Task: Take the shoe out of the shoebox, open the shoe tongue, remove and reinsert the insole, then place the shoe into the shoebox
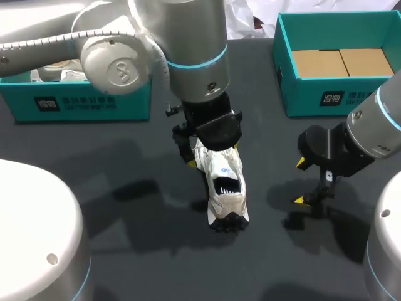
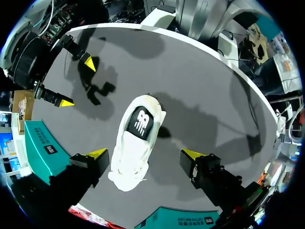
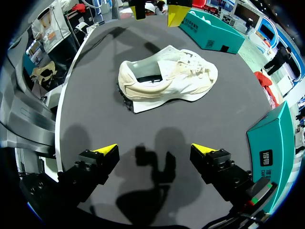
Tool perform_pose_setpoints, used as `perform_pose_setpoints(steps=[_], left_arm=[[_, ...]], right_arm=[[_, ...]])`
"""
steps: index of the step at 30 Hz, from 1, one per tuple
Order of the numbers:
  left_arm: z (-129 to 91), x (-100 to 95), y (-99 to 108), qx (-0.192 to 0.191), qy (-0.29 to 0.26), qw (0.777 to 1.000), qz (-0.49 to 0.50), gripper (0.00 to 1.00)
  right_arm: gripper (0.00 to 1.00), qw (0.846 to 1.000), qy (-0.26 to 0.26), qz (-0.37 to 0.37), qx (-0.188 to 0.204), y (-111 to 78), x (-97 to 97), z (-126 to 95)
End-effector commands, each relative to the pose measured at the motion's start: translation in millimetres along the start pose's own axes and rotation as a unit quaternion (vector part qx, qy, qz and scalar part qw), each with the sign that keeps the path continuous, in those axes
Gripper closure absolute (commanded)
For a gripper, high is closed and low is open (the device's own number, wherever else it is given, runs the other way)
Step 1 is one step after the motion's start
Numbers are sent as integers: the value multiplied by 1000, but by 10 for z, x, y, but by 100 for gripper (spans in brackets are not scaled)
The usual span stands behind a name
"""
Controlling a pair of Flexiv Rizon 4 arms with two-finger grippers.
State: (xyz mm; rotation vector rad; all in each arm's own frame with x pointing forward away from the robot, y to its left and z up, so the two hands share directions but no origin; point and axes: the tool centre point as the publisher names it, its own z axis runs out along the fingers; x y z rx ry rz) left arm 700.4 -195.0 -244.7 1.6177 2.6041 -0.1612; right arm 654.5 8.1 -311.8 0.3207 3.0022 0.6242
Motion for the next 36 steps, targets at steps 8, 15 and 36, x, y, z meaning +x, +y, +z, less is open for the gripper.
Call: perform_pose_setpoints(steps=[8, 15, 36], left_arm=[[-170, 238, -183, 50, 51, 971, -230, 0], [-366, 333, -172, 9, 49, 956, -290, 0], [2, 316, -622, 10, 87, 850, -520, 0]], right_arm=[[0, 1000, -2, 0, 0, -10, 20, -6], [0, 1000, -2, 0, 0, -10, 20, -6], [0, 1000, -2, 0, 0, -10, 20, -6]])
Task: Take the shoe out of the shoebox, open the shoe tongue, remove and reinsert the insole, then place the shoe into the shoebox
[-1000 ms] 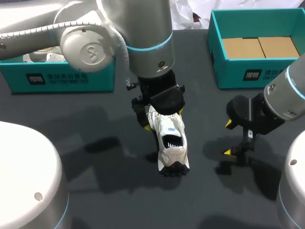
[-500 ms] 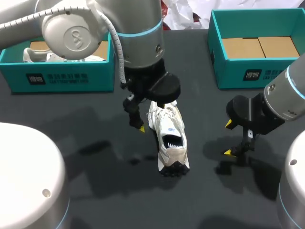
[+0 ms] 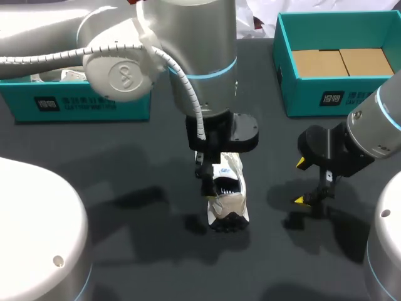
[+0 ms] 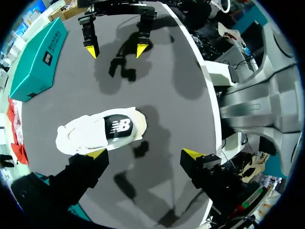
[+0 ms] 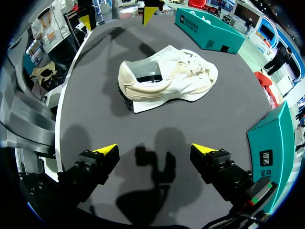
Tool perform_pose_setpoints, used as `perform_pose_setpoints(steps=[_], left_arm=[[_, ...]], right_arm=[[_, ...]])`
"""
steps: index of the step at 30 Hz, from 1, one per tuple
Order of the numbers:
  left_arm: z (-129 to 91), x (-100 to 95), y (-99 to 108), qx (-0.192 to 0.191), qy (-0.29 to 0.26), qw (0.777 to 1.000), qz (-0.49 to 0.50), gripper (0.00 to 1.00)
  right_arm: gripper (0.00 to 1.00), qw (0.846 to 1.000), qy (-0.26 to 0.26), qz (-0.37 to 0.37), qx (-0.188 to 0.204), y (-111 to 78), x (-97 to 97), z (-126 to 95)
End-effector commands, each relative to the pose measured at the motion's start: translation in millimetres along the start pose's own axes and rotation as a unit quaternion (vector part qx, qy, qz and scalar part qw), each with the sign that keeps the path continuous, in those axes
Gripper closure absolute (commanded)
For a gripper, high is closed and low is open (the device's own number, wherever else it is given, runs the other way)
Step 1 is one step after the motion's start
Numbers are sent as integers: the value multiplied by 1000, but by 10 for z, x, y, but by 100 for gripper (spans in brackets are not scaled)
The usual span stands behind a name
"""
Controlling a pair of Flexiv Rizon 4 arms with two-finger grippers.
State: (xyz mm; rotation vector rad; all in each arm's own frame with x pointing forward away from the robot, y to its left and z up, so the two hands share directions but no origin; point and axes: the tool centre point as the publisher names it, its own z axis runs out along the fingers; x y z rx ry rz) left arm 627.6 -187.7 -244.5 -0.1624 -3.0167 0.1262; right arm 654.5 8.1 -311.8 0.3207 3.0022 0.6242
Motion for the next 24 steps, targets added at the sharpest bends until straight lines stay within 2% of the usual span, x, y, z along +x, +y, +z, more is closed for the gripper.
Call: perform_pose_setpoints(steps=[1, 5, 12, 24], left_arm=[[10, -38, -62, -12, 16, 999, -44, 0], [10, -38, -62, -12, 16, 999, -44, 0], [423, -80, -236, -8, 0, 999, -38, 0], [756, -44, -325, -8, -13, 998, -56, 0]], right_arm=[[0, 1000, -2, 0, 0, -10, 20, -6], [0, 1000, -2, 0, 0, -10, 20, -6], [0, 1000, -2, 0, 0, -10, 20, -6], [0, 1000, -2, 0, 0, -10, 20, -6]])
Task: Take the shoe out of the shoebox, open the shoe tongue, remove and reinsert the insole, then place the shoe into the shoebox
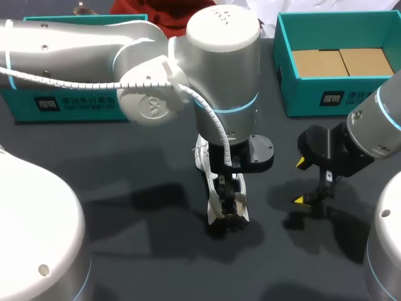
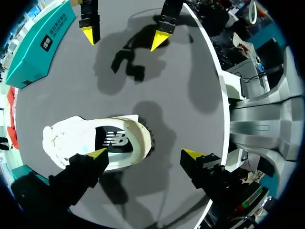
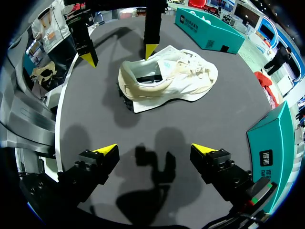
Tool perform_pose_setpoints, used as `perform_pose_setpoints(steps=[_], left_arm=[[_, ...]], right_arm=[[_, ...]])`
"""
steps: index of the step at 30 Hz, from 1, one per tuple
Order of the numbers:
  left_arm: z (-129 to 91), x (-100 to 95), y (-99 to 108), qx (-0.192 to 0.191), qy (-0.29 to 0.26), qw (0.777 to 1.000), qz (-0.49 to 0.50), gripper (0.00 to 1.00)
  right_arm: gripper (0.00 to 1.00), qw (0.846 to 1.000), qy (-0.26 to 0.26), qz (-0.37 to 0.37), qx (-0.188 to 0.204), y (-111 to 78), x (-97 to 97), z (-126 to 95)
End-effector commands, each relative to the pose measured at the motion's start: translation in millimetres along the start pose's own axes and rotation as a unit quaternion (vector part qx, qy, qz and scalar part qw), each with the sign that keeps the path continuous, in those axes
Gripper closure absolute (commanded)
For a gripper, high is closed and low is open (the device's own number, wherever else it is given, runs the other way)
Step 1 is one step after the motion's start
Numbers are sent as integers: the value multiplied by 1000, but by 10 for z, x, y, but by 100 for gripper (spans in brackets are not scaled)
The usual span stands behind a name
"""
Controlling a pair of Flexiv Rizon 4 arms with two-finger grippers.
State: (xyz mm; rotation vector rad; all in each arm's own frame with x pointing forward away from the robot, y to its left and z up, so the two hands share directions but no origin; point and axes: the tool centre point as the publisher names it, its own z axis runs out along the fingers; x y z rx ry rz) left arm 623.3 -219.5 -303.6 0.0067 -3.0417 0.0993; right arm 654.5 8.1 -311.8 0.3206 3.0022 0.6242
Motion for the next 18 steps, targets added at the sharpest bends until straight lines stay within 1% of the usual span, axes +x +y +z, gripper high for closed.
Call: perform_pose_setpoints(steps=[1, 13, 18], left_arm=[[171, 28, -59, -3, -7, 1000, -10, 0], [506, 15, -100, 1, -20, 999, -28, 0], [612, 2, -116, 0, -21, 999, -33, 3]], right_arm=[[0, 1000, -2, 0, 0, -10, 20, -6], [0, 1000, -2, 0, 0, -10, 20, -6], [0, 1000, -2, 0, 0, -10, 20, -6]])
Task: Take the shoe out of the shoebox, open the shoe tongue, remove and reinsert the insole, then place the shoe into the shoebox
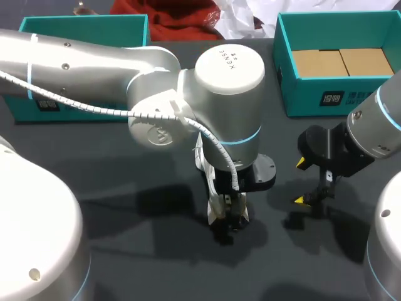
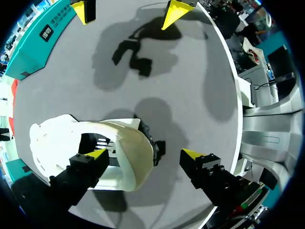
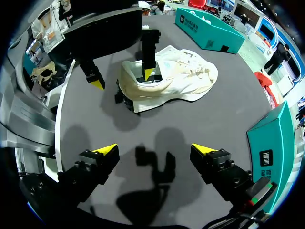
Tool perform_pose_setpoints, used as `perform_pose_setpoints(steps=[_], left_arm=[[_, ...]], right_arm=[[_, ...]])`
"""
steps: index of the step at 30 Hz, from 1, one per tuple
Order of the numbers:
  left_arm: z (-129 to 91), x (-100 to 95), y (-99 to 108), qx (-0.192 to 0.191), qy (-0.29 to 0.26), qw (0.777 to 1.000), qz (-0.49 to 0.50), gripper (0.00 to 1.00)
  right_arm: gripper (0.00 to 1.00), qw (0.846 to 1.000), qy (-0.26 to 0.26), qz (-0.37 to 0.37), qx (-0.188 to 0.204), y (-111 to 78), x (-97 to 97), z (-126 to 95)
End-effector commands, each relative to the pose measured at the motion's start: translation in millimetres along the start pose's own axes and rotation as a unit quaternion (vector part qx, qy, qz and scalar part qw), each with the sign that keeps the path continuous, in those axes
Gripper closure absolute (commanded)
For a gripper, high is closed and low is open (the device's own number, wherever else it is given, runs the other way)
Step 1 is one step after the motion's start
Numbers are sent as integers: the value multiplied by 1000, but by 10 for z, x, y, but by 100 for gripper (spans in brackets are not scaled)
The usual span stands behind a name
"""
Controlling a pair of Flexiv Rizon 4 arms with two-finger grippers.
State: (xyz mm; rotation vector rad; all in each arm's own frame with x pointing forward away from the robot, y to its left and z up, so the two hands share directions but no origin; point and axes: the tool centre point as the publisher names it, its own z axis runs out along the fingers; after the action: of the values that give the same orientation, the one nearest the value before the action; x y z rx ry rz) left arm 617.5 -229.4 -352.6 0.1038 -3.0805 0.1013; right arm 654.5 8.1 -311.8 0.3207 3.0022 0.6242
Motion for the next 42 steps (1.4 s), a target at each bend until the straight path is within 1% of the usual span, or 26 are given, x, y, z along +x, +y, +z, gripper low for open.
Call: perform_pose_setpoints(steps=[1, 11, 12, 16, 18, 20, 21, 27, 29, 34, 37, 40, 42], left_arm=[[133, -3, -49, -3, 0, 1000, -5, 2], [242, 14, -22, -5, 3, 1000, -15, 10], [252, 19, -21, -6, 3, 1000, -16, 15], [285, 33, -13, -8, 5, 1000, -19, 25], [297, 44, -10, -9, 5, 1000, -21, 29], [306, 55, -9, -10, 7, 1000, -24, 36], [310, 59, -9, -10, 8, 1000, -25, 38], [333, 85, -8, -13, 11, 999, -31, 74], [331, 90, -1, -13, 11, 999, -33, 100], [273, 114, 20, -12, 11, 999, -35, 100], [202, 126, 38, -11, 11, 999, -33, 100], [67, 100, 70, -9, 19, 999, -25, 100], [-76, 55, 101, -16, 20, 999, -20, 100]], right_arm=[[0, 1000, -2, 0, 0, -10, 20, -6], [0, 1000, -2, 0, 0, -10, 20, -6], [0, 1000, -2, 0, 0, -10, 20, -6], [0, 1000, -2, 0, 0, -10, 20, -6], [0, 1000, -2, 0, 0, -10, 20, -6], [0, 1000, -2, 0, 0, -10, 20, -6], [0, 1000, -2, 0, 0, -10, 20, -6], [0, 1000, -2, 0, 0, -10, 20, -6], [0, 1000, -2, 0, 0, -10, 20, -6], [0, 1000, -2, 0, 0, -10, 20, -6], [0, 1000, -2, 0, 0, -10, 20, -6], [0, 1000, -2, 0, 0, -10, 20, -6], [0, 1000, -2, 0, 0, -10, 20, -6]])
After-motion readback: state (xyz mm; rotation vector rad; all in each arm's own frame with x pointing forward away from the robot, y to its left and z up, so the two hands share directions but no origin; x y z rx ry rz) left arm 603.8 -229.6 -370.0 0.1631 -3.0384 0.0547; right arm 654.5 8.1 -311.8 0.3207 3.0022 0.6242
